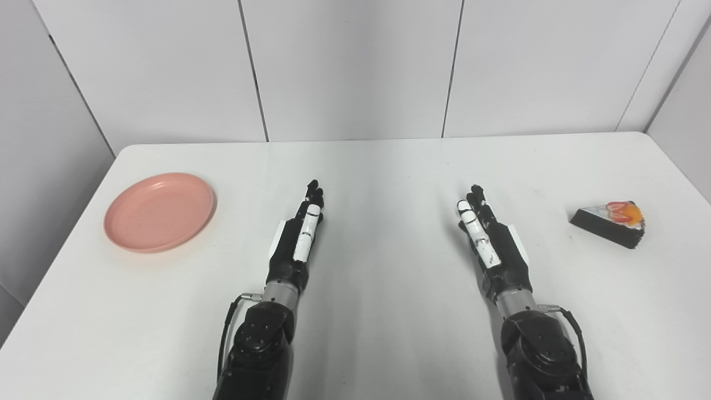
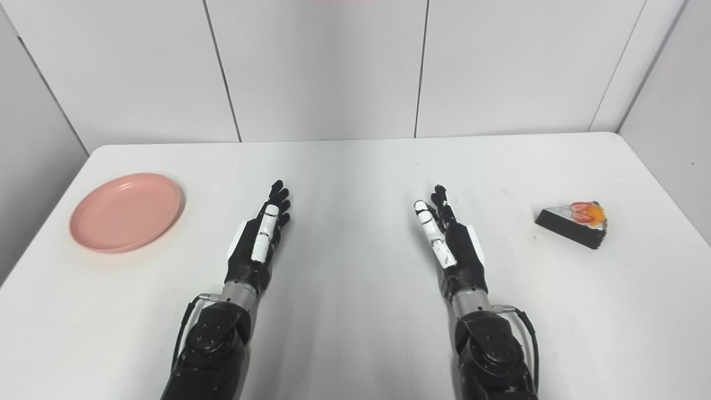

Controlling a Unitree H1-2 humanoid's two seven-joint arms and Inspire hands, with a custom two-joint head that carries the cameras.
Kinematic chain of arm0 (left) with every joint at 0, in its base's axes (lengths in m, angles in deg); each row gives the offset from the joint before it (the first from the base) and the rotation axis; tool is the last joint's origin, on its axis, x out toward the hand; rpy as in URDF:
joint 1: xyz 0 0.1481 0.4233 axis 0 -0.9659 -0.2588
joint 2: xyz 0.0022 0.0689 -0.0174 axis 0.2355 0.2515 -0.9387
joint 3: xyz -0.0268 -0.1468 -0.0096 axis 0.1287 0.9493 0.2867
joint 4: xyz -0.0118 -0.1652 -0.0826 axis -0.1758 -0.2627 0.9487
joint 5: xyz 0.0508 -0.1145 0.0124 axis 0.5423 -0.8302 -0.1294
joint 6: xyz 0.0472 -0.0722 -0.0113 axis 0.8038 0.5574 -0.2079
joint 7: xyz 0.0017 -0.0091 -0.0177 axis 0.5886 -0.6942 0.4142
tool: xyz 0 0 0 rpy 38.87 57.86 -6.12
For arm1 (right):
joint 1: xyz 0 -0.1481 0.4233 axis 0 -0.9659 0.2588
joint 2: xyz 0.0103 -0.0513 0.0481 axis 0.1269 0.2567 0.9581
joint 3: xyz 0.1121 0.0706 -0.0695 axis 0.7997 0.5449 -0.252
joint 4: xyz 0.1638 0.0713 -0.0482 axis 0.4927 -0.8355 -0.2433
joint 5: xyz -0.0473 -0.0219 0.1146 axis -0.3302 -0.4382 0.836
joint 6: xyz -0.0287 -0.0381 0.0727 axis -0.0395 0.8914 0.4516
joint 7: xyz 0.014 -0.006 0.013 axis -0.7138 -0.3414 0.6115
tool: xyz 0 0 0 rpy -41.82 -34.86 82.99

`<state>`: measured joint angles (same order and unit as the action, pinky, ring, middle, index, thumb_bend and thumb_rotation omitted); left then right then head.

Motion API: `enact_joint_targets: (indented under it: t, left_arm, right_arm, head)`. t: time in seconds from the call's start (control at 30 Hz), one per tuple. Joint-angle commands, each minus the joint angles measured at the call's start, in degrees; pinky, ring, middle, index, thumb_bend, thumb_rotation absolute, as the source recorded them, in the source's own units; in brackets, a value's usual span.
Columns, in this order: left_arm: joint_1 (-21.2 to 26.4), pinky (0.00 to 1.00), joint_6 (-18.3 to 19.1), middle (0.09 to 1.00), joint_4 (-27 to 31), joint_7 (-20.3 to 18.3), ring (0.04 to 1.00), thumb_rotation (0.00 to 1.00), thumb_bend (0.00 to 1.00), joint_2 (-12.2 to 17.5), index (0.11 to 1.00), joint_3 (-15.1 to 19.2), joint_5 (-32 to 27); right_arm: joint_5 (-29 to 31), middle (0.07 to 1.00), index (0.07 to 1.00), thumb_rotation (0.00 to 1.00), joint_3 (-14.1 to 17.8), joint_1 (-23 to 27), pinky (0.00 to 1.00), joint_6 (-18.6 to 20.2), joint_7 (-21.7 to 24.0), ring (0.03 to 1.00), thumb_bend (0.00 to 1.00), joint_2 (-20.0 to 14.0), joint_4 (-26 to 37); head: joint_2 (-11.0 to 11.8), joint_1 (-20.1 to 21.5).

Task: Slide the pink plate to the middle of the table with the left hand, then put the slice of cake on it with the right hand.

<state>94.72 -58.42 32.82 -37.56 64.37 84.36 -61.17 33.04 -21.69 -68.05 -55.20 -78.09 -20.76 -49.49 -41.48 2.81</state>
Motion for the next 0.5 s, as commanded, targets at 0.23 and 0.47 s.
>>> enact_joint_targets:
  t: [0.23,0.47]
  left_arm:
    - [1.41,1.00,-0.12,1.000,1.00,-0.42,1.000,1.00,0.50,0.10,1.000,-0.36,-0.20]
    - [1.26,1.00,-0.44,1.000,1.17,-0.60,1.000,1.00,0.49,-0.01,1.000,-0.27,-0.56]
  right_arm:
    - [0.40,0.998,1.000,0.75,0.00,2.34,0.96,-1.73,0.56,0.955,0.53,-0.01,1.24]
    - [0.48,0.997,1.000,0.75,0.02,2.36,0.97,-1.62,0.61,0.956,0.54,0.00,1.33]
  head:
    - [-0.06,-0.07]
    - [-0.10,-0.08]
